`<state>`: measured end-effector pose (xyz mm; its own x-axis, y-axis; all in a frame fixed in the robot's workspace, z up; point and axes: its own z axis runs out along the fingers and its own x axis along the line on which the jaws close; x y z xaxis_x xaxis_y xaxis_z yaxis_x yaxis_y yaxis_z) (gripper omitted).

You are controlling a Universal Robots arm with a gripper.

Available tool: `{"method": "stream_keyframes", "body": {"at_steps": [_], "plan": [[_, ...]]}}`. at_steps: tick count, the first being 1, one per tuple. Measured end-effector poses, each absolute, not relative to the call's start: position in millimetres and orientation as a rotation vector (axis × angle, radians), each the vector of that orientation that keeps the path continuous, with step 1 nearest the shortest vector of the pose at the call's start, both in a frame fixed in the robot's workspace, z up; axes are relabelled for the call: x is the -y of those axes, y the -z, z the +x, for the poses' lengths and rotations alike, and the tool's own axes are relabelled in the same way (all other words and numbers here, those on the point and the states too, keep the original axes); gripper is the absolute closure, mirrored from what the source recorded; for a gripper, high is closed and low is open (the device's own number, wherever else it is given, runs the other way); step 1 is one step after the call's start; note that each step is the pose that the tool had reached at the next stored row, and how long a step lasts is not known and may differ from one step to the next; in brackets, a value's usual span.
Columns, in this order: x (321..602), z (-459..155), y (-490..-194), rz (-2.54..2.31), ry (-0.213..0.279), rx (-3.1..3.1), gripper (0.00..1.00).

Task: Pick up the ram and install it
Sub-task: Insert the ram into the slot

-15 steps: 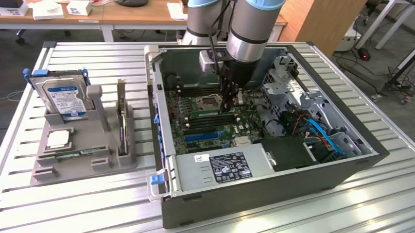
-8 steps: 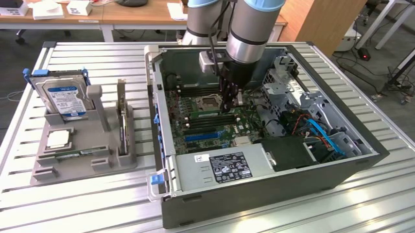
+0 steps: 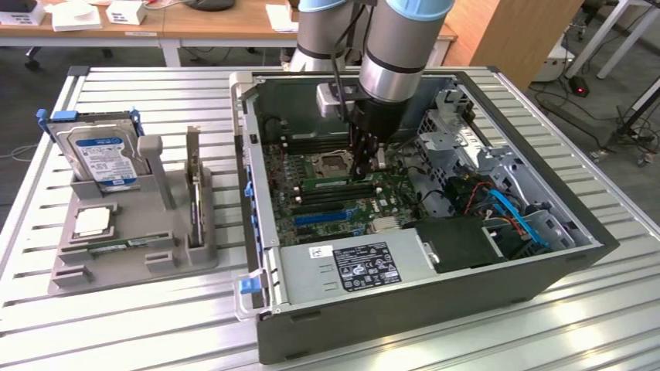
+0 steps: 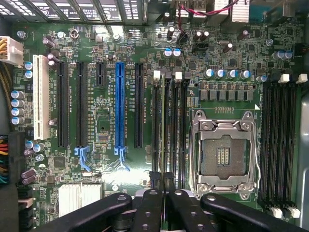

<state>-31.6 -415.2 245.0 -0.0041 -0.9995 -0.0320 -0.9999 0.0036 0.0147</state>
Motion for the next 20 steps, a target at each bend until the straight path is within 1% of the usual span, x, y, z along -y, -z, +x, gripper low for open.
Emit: {"method": "stream_keyframes", "body": {"at_steps": [20], "plan": [[418.8, -31.6, -244.9, -2.208, -0.052, -2.217, 0.89]]}}
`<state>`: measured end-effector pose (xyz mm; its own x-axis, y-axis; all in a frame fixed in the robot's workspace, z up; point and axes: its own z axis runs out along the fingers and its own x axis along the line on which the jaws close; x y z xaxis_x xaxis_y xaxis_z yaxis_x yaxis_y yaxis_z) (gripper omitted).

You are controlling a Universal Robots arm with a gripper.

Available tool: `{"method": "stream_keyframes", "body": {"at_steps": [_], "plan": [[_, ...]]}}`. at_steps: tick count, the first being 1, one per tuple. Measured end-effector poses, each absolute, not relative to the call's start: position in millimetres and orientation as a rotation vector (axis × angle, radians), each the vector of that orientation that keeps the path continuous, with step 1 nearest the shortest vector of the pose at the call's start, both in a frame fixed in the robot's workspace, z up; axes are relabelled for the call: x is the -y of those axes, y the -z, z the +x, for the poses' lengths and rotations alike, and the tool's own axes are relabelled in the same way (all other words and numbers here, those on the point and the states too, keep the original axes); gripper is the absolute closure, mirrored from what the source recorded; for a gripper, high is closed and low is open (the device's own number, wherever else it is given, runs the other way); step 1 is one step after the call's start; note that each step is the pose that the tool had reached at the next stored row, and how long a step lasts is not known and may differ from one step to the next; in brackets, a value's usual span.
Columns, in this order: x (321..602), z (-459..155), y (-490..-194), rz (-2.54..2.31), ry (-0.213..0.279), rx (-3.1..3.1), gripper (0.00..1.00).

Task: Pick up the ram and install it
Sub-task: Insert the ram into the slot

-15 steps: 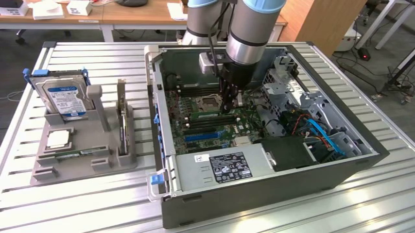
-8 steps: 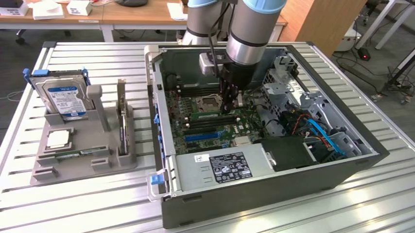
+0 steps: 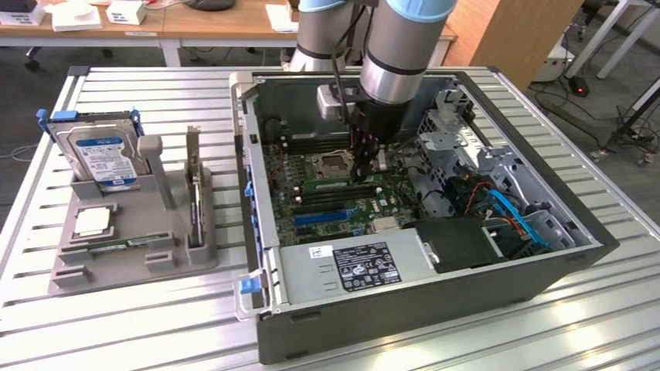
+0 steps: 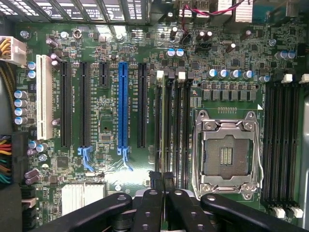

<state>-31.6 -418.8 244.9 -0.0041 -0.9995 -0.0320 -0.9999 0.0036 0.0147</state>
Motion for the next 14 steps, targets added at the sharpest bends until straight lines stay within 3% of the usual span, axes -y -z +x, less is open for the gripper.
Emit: {"method": "stream_keyframes", "body": {"at_steps": [14], "plan": [[420.7, -31.6, -244.0, -2.205, -0.051, -2.220, 0.89]]}}
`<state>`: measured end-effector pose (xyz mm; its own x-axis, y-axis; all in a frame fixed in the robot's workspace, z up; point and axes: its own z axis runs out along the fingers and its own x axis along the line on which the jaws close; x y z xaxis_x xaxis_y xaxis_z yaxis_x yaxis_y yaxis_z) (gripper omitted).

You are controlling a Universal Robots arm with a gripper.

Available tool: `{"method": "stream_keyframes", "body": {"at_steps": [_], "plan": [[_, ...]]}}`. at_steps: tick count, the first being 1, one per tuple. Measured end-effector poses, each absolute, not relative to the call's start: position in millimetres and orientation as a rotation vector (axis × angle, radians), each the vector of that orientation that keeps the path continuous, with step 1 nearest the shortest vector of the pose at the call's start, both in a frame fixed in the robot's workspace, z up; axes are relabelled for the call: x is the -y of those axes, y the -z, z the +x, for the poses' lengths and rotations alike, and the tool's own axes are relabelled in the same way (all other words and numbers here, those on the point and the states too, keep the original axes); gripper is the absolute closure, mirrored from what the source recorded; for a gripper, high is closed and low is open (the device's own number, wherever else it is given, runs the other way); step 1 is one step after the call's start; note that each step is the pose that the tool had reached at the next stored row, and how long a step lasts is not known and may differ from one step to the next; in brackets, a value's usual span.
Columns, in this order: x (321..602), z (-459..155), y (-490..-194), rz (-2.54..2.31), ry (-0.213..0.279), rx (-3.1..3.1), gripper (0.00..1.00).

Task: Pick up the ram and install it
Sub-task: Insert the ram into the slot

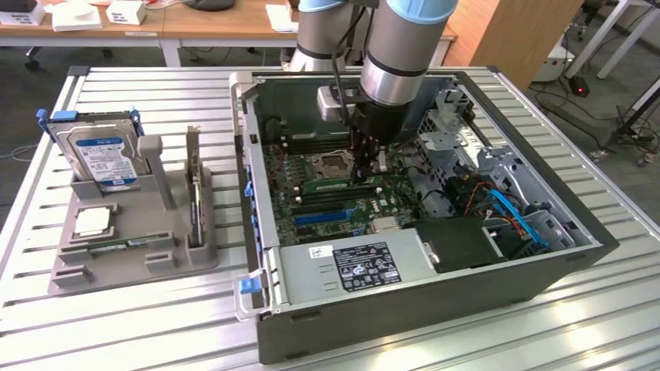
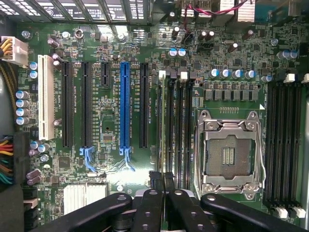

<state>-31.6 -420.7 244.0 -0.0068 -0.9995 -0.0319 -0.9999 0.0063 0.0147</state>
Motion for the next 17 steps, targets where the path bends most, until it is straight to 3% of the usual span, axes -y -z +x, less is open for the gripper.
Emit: {"method": "stream_keyframes", "body": {"at_steps": [17], "plan": [[420.0, -31.5, -241.8, -2.190, -0.052, -2.234, 0.89]]}}
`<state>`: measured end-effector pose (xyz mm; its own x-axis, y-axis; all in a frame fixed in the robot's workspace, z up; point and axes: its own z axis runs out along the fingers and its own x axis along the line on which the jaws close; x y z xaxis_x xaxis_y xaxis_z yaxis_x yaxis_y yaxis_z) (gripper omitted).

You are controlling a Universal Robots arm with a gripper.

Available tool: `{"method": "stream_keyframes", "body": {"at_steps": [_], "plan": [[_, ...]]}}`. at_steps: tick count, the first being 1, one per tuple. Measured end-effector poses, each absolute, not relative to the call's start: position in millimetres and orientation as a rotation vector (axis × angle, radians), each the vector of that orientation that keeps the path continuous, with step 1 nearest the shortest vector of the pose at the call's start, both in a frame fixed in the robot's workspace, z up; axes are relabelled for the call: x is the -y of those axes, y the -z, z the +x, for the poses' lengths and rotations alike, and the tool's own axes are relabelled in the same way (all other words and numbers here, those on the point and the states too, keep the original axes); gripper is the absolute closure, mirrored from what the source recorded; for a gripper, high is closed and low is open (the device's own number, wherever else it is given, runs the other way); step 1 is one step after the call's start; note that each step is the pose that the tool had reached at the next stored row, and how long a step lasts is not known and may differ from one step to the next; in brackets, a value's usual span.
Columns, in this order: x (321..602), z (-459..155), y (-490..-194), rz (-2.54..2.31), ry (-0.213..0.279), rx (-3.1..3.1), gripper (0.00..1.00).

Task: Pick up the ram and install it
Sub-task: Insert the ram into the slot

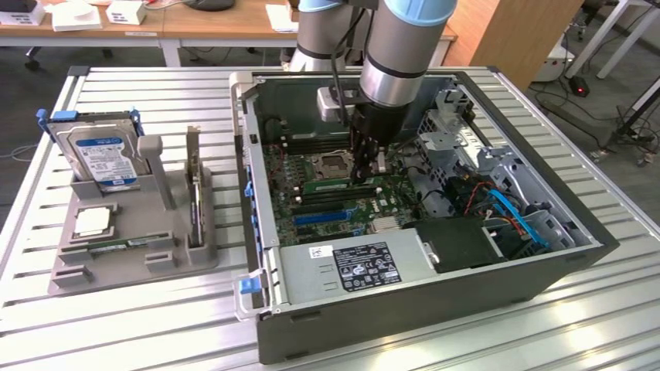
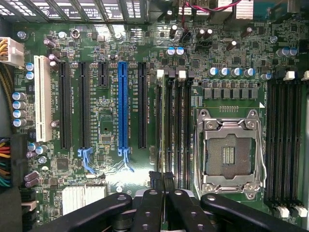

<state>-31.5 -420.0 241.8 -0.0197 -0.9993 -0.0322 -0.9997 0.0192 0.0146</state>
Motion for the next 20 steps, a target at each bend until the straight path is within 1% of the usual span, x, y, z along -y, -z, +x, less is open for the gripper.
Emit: {"method": "stream_keyframes", "body": {"at_steps": [20], "plan": [[418.4, -31.5, -237.6, -2.190, -0.051, -2.234, 0.89]]}}
